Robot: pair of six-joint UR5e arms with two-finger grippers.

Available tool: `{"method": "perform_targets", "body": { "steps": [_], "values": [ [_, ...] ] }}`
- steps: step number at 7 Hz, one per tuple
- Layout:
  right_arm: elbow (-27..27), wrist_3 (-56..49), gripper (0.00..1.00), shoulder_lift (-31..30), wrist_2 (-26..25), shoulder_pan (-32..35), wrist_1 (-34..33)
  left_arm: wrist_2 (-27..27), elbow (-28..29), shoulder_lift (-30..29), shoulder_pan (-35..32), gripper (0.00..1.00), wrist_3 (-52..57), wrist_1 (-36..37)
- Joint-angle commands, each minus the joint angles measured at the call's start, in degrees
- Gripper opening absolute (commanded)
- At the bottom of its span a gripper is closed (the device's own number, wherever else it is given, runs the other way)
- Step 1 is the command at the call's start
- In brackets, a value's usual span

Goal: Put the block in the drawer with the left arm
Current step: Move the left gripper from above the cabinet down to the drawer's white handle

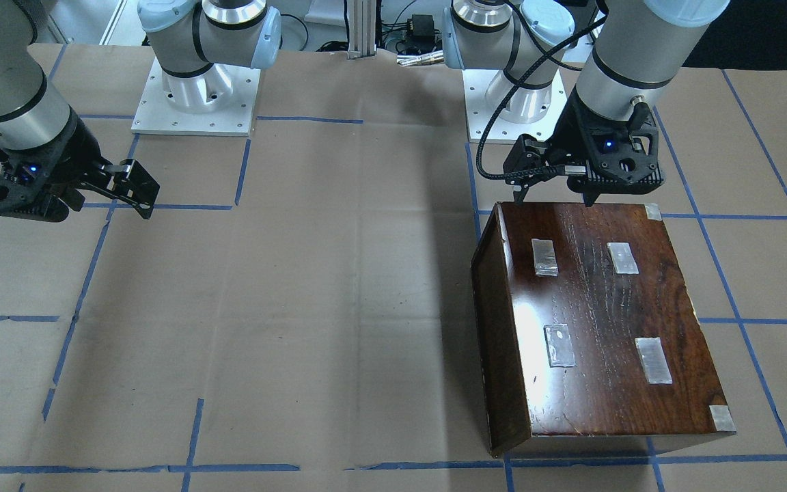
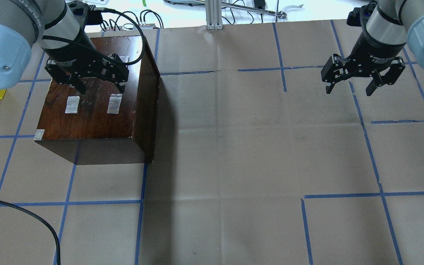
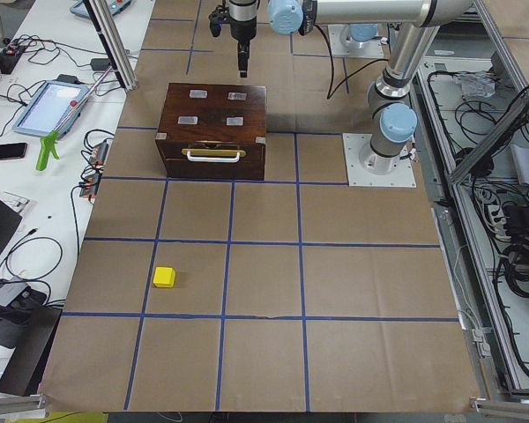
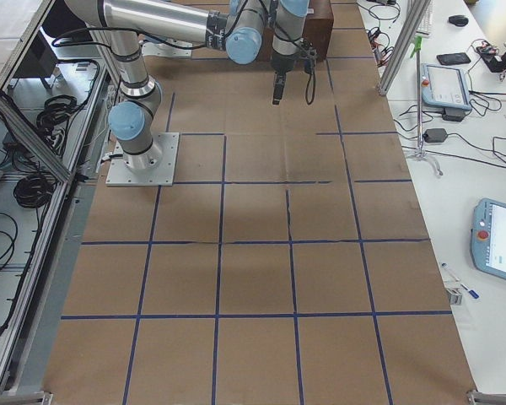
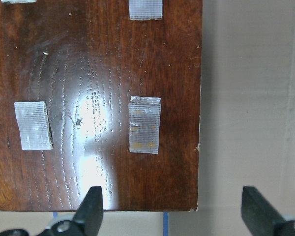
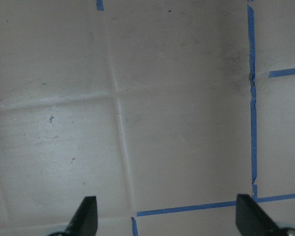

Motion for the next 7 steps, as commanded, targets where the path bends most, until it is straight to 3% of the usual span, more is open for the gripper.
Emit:
{"method": "perform_targets", "body": {
  "steps": [1,5,7],
  "values": [
    [0.00,0.00,1.00,0.00,-0.03,0.00,0.00,0.02,0.00,-0.08,0.00,1.00,0.00,0.00],
    [0.00,0.00,1.00,0.00,-0.03,0.00,0.00,0.37,0.09,-0.44,1.31,1.00,0.09,0.35],
    [0.00,0.00,1.00,0.00,-0.03,0.00,0.00,-0.07,0.09,-0.79,8.22,1.00,4.01,1.84]
  ]
}}
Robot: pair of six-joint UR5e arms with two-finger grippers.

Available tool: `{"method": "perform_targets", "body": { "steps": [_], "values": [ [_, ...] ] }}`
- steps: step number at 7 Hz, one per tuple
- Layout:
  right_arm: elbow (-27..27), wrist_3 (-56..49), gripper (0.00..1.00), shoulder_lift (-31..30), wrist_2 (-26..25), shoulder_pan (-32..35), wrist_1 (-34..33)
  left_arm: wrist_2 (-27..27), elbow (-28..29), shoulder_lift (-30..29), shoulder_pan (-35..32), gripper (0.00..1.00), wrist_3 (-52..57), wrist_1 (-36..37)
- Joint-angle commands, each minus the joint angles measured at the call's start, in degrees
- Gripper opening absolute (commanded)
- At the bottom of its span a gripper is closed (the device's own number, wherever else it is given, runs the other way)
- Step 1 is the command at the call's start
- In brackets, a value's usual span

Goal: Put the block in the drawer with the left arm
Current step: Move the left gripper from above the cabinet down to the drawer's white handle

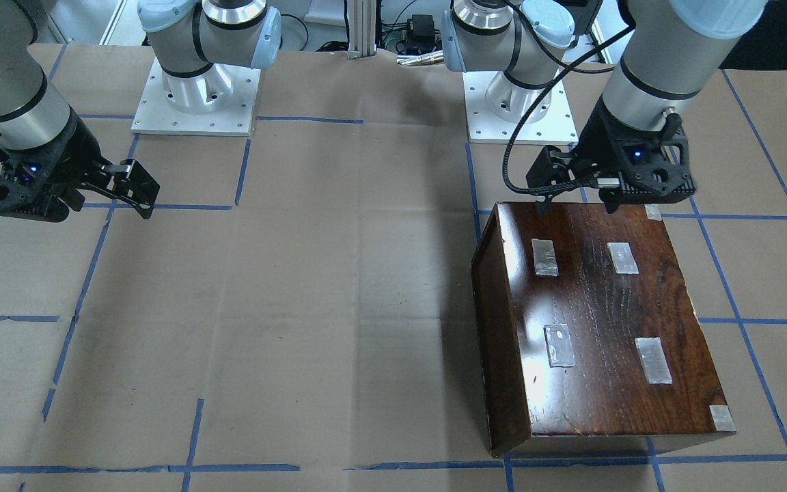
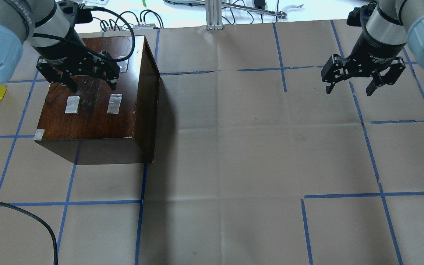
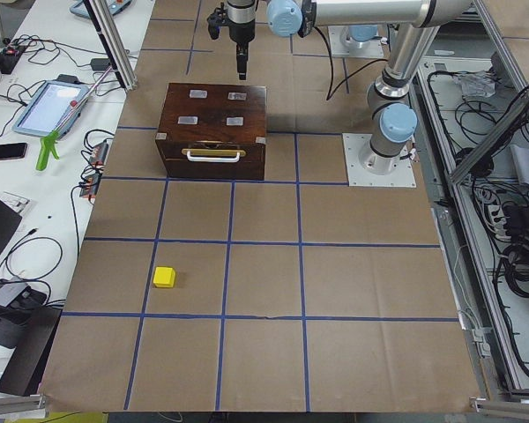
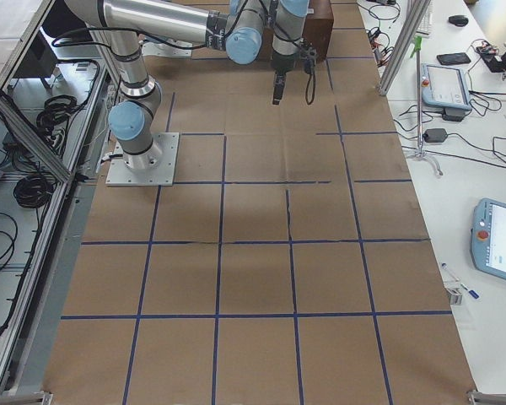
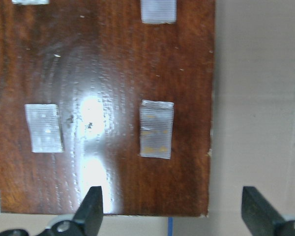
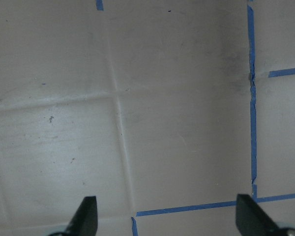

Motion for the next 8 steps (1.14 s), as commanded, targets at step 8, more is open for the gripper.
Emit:
{"method": "perform_targets", "body": {
  "steps": [8],
  "values": [
    [0.00,0.00,1.00,0.00,0.00,0.00,0.00,-8.64,6.16,-9.35,25.04,1.00,25.20,2.56]
  ]
}}
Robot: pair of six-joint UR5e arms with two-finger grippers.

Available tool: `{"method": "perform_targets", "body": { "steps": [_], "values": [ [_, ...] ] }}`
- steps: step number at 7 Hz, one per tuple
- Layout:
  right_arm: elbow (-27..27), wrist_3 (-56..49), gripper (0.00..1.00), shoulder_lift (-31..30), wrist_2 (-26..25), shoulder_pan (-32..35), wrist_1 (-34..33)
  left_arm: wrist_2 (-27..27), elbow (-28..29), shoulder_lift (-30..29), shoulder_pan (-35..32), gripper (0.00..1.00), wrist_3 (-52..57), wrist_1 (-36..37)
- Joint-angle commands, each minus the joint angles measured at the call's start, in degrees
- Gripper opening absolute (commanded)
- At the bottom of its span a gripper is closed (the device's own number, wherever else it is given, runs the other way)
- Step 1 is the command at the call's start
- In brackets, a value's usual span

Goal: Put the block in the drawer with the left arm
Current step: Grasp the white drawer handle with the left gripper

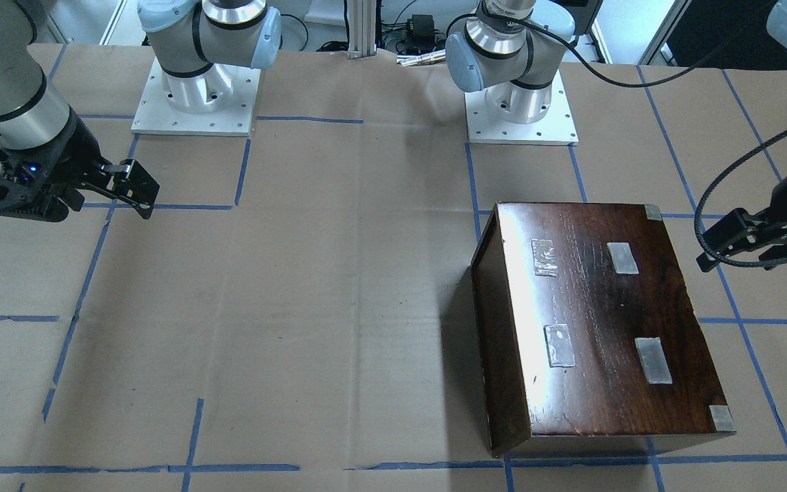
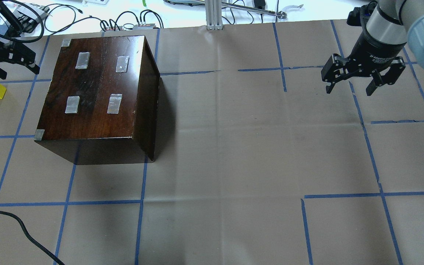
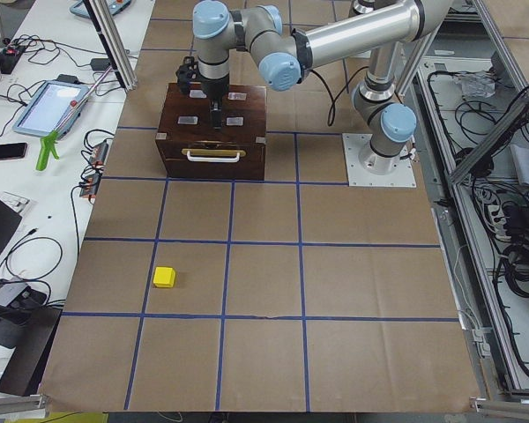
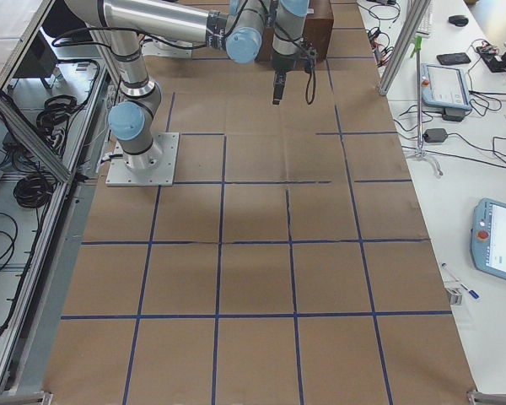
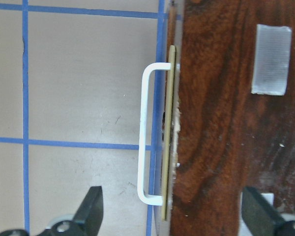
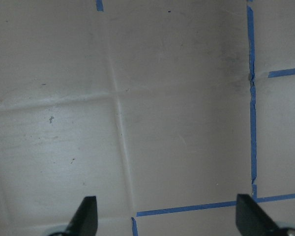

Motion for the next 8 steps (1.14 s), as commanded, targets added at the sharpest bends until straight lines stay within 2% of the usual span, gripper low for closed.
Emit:
{"method": "perform_targets", "body": {
  "steps": [1,3,8],
  "values": [
    [0.06,-0.04,1.00,0.00,0.00,0.00,0.00,-5.71,-0.97,-0.32,4.14,1.00,6.86,-2.13],
    [0.06,-0.04,1.00,-0.09,0.00,0.00,0.00,-8.01,0.33,-1.80,7.48,1.00,11.18,-6.17],
    [-0.03,-0.04,1.00,0.00,0.00,0.00,0.00,-8.38,-1.33,-5.23,7.50,0.99,11.64,-5.49]
  ]
}}
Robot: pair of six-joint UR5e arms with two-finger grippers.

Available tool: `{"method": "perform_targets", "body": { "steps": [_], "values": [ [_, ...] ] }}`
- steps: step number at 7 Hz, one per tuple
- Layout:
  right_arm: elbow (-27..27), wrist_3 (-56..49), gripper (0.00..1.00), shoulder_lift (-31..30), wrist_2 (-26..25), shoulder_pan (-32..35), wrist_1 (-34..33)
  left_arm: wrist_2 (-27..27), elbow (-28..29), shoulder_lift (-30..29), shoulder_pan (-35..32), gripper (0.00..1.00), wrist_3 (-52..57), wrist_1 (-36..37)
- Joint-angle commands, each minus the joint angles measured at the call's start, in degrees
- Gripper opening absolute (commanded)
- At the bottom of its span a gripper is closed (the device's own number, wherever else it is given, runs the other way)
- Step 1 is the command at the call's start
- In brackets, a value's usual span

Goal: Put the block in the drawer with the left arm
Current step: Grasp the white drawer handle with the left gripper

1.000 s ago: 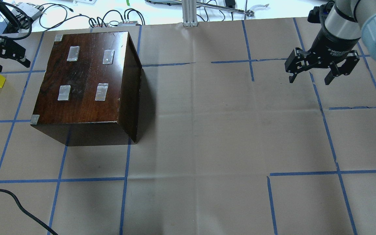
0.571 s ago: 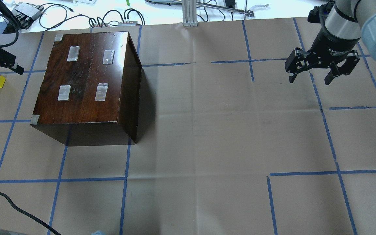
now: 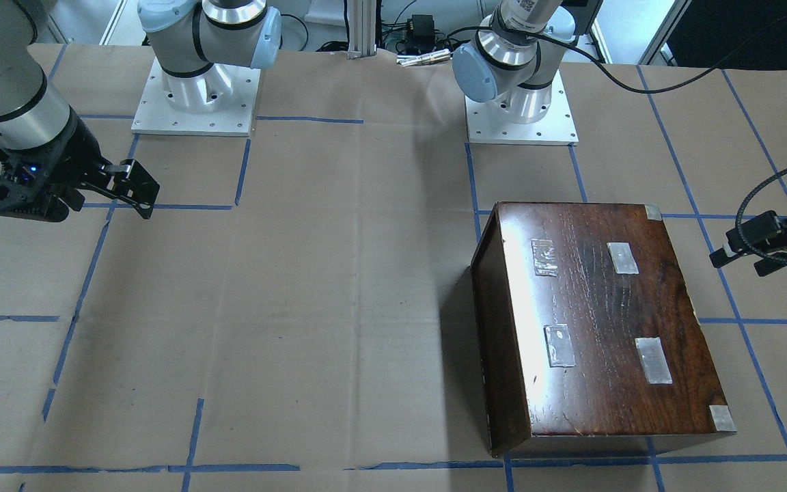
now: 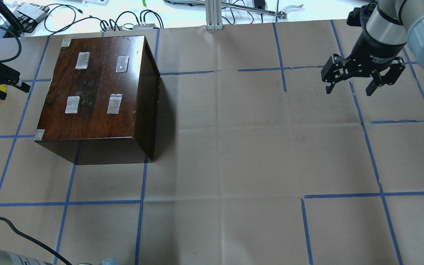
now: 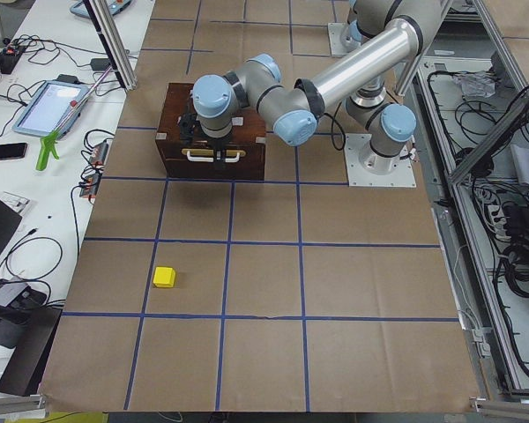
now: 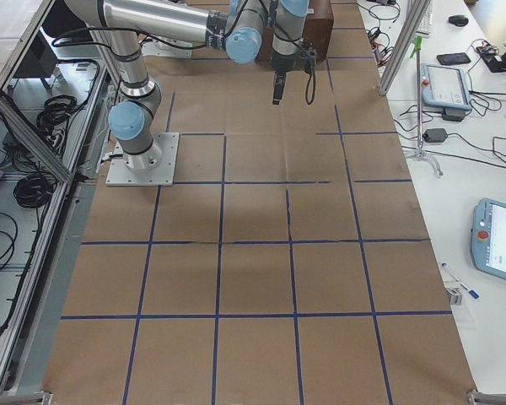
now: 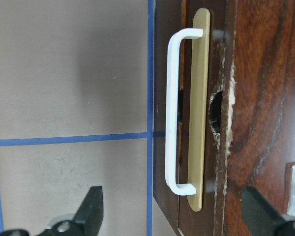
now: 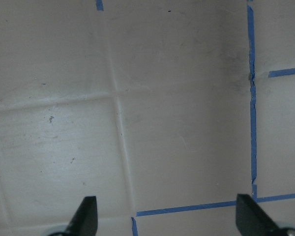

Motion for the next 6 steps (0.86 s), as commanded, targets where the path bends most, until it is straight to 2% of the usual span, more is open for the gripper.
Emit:
{"method": "perform_targets", "body": {
  "steps": [1,6],
  "values": [
    [0.01,-0.01,1.00,0.00,0.00,0.00,0.00,0.05,0.02,-2.53,-0.29,0.99,0.01,0.51],
    [0.01,-0.01,1.00,0.00,0.00,0.00,0.00,0.22,-0.06,-7.11,-1.79,0.98,0.01,5.17]
  ]
}}
